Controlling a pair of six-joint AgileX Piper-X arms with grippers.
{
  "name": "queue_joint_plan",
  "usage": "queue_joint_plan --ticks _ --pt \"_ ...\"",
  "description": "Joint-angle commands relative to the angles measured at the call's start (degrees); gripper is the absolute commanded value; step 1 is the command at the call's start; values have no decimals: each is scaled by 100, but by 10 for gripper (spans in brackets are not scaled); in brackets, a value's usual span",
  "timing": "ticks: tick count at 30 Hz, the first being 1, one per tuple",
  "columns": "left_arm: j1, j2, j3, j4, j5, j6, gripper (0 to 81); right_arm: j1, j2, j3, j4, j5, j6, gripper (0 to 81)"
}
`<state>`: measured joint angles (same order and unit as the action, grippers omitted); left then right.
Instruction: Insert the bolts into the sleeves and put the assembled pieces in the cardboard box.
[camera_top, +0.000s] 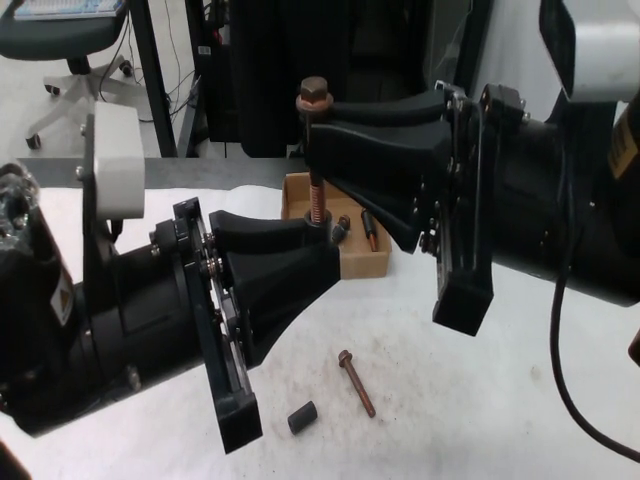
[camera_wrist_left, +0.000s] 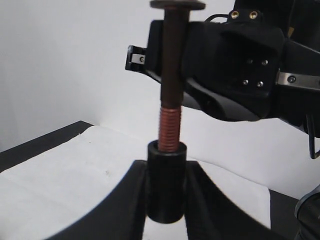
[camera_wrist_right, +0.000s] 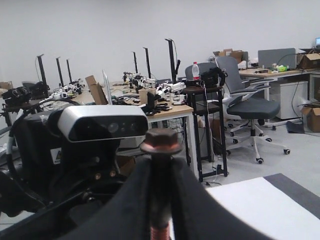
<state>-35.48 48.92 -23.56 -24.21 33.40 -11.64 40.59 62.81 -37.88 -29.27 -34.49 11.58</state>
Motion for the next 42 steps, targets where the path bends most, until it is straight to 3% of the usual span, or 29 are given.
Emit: queue_joint_plan --ticks 1,8,10,15,18,31,35,42 --pt "-13 -8 -36 -171 -35 7 3 -4 8 -72 61 -10 -74 9" --pt "-13 -8 -36 -497 -170 7 3 -4 8 -72 304 -10 -130 27" --pt "-13 -8 -36 -519 -170 7 3 -4 8 -72 302 -10 -130 90" --pt "-13 -8 -36 -519 -170 7 3 -4 8 -72 302 157 -130 339" --pt "-13 -8 -36 -519 -170 7 3 -4 8 -72 302 388 -130 412" --pt "32 -22 -36 -472 -754 7 3 -4 8 -72 291 422 -130 411" --pt "192 -22 -36 -473 -1290 7 3 -4 8 -72 291 422 -130 411" --pt "508 -22 -36 -473 -1316 7 3 -4 8 -72 296 422 -130 411"
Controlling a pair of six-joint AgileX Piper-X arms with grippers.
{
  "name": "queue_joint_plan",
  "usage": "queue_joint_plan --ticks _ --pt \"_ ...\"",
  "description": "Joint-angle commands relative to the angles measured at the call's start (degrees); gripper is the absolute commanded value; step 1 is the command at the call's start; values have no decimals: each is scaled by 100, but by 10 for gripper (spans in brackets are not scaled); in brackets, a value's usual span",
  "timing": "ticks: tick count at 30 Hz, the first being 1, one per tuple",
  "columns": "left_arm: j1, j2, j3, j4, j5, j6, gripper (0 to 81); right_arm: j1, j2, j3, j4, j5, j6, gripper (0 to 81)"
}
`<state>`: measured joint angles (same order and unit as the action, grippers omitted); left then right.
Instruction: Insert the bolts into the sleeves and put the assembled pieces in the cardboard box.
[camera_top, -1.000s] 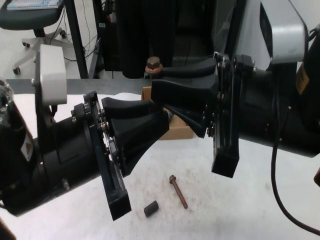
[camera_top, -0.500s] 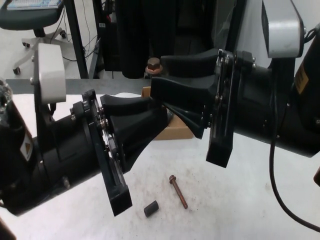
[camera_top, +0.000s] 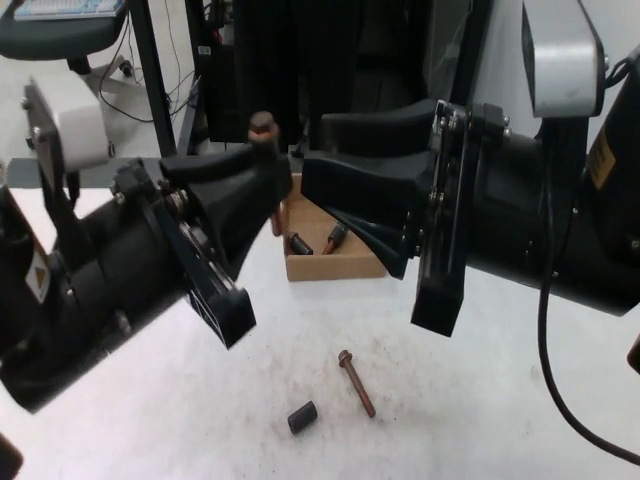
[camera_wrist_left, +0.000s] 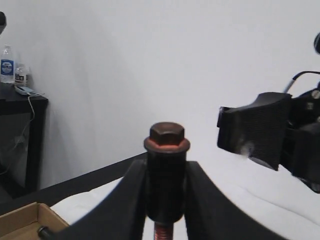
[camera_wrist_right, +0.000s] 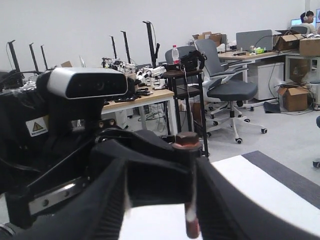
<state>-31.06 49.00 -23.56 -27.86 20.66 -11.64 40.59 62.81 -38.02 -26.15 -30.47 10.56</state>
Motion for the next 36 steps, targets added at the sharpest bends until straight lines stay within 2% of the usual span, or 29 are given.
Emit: queue_joint_plan --ticks 1,4,6,8,9,17,22,26,30,36 --pt "87 -19 -36 -76 -42 7 3 -4 8 -58 -16 22 -28 411" --pt "85 2 -83 450 -42 70 3 -4 8 -58 -16 308 27 361" --pt "85 106 -206 1123 -42 239 3 -4 8 -58 -16 520 31 234" --pt "85 366 -445 1829 -42 269 3 -44 8 -58 -16 531 31 48" --pt "85 517 -571 2105 -42 269 3 -67 8 -58 -16 531 42 6" --pt "100 2743 -2385 2721 -42 269 3 -417 -190 -58 344 785 38 8" --pt "210 4445 -4141 3920 -42 483 3 -919 -790 -58 1743 1391 55 8" --pt "279 5782 -5555 4733 -42 1024 3 -1451 -1303 -58 2823 1393 55 8" --pt "341 6801 -6766 5113 -292 1076 3 -1869 -1693 -58 3681 1393 55 8" --pt "483 7907 -8125 5982 -408 1037 3 -2171 -1897 -58 4226 1393 55 8"
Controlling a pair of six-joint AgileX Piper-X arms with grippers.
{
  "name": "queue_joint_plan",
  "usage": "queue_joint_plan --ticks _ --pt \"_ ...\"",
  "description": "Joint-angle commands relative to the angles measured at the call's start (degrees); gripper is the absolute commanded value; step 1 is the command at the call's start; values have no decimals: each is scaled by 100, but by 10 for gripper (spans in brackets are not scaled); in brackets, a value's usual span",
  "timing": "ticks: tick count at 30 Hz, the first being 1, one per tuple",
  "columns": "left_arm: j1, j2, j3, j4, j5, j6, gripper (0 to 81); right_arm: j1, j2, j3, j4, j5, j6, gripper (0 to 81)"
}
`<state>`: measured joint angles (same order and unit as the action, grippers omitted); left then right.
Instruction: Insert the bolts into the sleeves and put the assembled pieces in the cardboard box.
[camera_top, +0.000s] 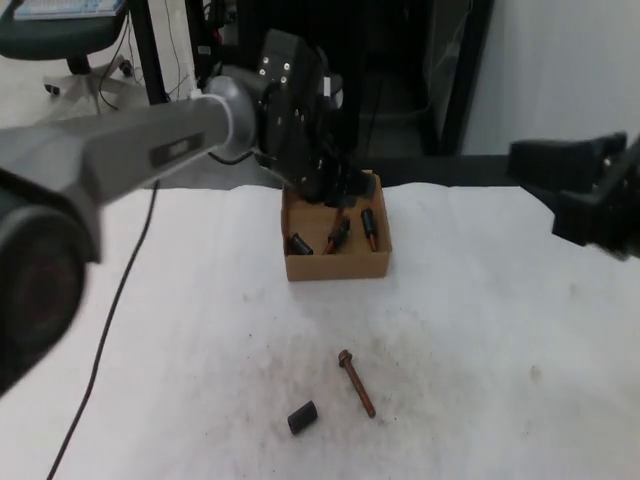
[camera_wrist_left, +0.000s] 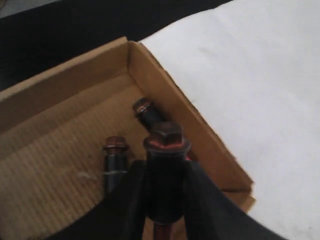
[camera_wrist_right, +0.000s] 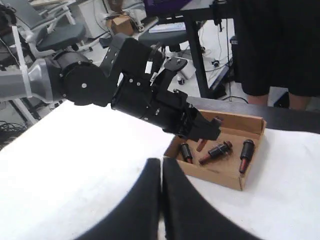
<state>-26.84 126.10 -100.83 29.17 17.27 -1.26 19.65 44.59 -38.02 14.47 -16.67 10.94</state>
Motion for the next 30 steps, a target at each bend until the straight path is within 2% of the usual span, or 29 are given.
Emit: queue_joint_plan --ticks 1,6,7,8,13,15,20,22,24,25,27,30 --pt "88 299 -517 354 -68 -2 3 -95 -73 -58 215 1 18 8" --pt "221 410 -594 309 -68 126 4 -95 -73 -58 330 -33 18 8" --pt "250 410 -594 309 -51 162 25 -95 -73 -58 330 -38 18 8" --pt "277 410 -594 309 5 229 52 -95 -73 -58 330 -38 18 8" --pt "408 365 -605 321 511 -12 312 -95 -73 -58 330 -38 18 8" --pt "440 338 -605 321 507 -323 339 -95 -73 -58 330 -38 18 8" --pt "499 182 -605 491 629 -673 309 -95 -58 -58 368 -58 18 8" --pt "520 25 -605 815 581 -672 216 -95 -11 -58 488 -219 18 8" --pt "519 -193 -605 1379 551 -479 43 -95 97 -58 756 -400 18 8" --pt "519 -292 -605 1780 548 -253 1 -95 186 -58 958 -474 18 8" --pt "477 -546 -586 2575 363 466 3 -95 408 -58 1293 -517 18 8" --pt "315 -959 -257 3620 -361 1203 3 -95 888 -58 1375 -663 -9 8"
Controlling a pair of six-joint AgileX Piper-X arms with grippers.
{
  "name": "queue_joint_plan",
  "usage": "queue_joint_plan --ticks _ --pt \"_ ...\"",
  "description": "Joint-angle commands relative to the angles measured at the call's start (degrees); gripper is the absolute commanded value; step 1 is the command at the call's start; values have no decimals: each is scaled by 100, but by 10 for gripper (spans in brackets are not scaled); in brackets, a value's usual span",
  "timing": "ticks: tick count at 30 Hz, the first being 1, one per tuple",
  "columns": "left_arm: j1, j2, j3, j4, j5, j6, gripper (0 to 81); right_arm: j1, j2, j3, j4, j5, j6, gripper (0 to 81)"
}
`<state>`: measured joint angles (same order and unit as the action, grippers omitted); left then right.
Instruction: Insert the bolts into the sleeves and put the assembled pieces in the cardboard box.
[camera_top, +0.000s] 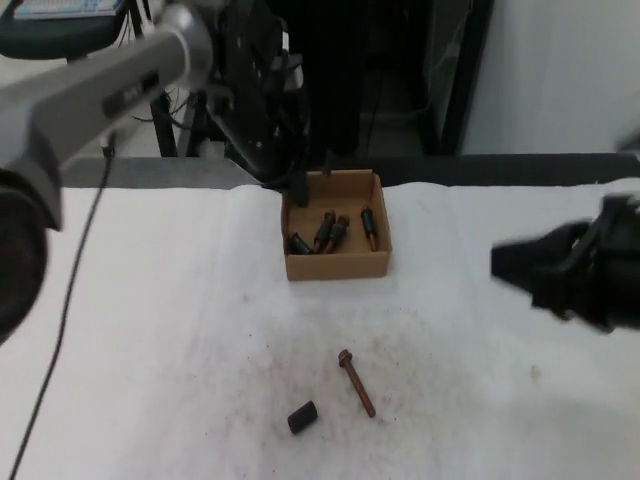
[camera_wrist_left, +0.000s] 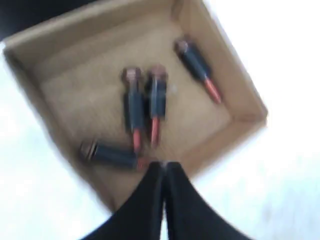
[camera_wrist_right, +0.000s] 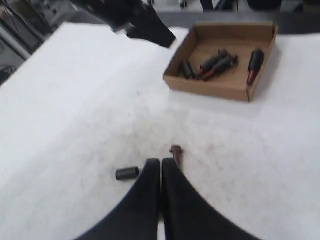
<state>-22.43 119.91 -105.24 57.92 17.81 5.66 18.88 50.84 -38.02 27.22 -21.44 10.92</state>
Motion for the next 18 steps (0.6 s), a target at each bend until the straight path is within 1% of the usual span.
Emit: queue_joint_plan --ticks 1,4,6,8,11,14,16,17,18 --pt "-182 -538 452 841 -566 444 3 -18 439 -58 34 -358 -7 8" --pt "-374 -1254 1455 886 -577 418 3 12 966 -134 -1 -687 -7 8" --pt "-581 -1762 2277 811 -577 418 3 89 1262 -189 -1 -682 -7 8" --pt "-817 -2343 3364 517 -577 267 3 241 1558 -268 -1 -682 -7 8" --pt "-1217 -3480 5023 -352 -577 -340 3 509 1945 -431 -1 -613 -45 8" --pt "-1593 -4699 6492 -1484 -577 -1244 3 775 2320 -642 -1 -294 -63 8" --pt "-1685 -5594 7271 -2169 -577 -1872 3 935 2595 -797 -1 -248 -80 1" --pt "-1693 -5958 7512 -2402 -577 -2085 3 1006 2730 -862 -1 -254 -111 11" --pt "-1690 -6416 7760 -2662 -595 -2197 3 1077 2870 -940 -1 -251 -170 43"
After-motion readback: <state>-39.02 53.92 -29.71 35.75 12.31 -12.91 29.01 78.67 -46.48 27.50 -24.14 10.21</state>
